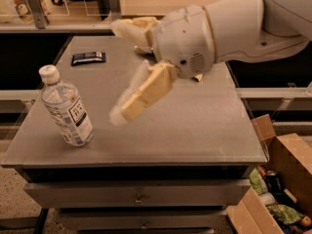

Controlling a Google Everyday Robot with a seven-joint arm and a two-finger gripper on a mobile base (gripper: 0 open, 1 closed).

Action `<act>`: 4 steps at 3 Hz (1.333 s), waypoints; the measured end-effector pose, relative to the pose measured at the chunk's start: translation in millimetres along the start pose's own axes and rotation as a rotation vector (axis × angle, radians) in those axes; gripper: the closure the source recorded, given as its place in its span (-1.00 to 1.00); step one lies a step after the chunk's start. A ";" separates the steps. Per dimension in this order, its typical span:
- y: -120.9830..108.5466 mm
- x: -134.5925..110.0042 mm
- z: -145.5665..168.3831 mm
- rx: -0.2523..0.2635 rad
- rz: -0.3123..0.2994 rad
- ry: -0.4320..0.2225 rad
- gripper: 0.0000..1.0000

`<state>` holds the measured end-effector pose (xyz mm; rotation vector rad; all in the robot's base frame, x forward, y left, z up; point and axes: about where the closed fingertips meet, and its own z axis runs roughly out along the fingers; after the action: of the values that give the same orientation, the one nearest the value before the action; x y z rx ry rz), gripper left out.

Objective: Pick blue plastic bottle

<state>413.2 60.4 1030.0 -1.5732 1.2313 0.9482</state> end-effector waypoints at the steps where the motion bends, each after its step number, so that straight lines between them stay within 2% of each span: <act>1: -1.3 -28.5 45.4 -0.040 0.000 -0.053 -1.00; 2: -5.8 -38.1 85.5 -0.057 0.029 -0.053 -1.00; 3: -14.0 -38.1 125.6 -0.071 0.093 -0.033 -1.00; 4: -12.8 -39.4 125.2 -0.071 0.088 -0.031 -1.00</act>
Offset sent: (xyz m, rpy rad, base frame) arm 0.0037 0.1442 0.0010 0.0301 0.1149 0.0452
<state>412.2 192.3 1031.2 -1.5642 1.2659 1.0786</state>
